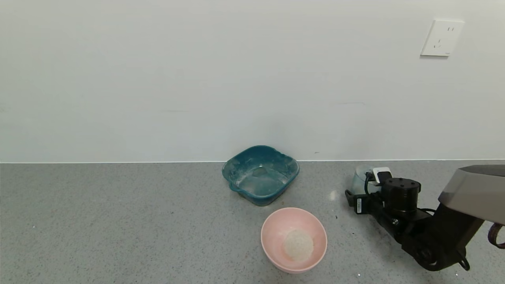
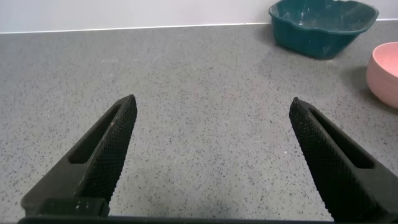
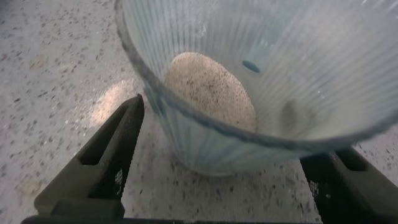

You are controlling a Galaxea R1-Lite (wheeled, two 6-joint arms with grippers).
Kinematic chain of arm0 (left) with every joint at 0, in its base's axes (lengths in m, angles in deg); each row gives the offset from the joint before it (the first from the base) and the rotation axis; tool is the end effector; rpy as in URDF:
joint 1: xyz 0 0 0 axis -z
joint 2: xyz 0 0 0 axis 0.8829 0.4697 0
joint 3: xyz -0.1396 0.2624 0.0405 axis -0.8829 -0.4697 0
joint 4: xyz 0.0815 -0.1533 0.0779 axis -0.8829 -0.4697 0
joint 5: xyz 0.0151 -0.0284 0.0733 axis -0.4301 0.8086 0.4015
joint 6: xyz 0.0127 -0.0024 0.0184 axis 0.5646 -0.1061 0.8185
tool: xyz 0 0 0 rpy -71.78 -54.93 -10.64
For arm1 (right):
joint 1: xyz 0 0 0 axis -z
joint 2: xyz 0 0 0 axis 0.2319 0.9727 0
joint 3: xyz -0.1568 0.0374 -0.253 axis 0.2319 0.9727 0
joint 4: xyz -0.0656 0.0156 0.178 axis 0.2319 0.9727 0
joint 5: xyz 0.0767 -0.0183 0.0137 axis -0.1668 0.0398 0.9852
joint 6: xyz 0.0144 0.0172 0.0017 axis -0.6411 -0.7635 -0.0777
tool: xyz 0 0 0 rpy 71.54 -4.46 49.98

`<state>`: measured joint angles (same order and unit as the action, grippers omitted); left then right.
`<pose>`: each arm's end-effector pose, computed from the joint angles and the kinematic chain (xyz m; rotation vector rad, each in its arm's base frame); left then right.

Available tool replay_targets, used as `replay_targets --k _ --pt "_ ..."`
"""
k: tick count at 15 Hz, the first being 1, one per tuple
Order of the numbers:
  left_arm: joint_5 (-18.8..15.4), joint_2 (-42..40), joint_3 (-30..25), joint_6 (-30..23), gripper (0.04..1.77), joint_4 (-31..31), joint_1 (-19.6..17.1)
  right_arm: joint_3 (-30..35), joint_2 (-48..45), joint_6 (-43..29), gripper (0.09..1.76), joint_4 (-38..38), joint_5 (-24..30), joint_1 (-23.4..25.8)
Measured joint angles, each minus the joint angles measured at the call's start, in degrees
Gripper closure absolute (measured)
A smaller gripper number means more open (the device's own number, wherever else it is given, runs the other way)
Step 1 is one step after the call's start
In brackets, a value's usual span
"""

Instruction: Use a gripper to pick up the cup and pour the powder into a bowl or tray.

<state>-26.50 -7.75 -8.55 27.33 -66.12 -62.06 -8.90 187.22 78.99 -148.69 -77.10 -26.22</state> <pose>-0.0228 0.0000 0.0744 0.0212 0.0104 0.0040 0.3524 0.0745 0.0203 -0.0564 0.3350 -0.0254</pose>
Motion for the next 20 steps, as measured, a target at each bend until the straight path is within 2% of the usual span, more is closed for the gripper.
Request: replay_targets --k 4,9,11,17,20 --pt "0.0 0.0 0.0 0.0 0.05 0.0 0.0 4.4 -6.9 0.0 0.18 6.5 2.6 -0.1" --pt "0.0 0.0 0.0 0.0 0.05 0.0 0.0 12.9 -22.6 0.3 0.16 16.7 5.0 -1.0" --pt "0.0 0.0 0.0 0.0 0.05 0.0 0.0 14.8 -30.9 0.3 0.16 24.3 5.2 -1.2" --pt "0.0 0.0 0.0 0.0 0.05 0.0 0.0 15.4 -60.7 0.1 0.15 54.4 5.1 -2.5" --pt "0.0 0.0 0.0 0.0 0.05 0.0 0.0 15.3 -74.7 -0.2 0.15 63.4 4.8 -2.1"
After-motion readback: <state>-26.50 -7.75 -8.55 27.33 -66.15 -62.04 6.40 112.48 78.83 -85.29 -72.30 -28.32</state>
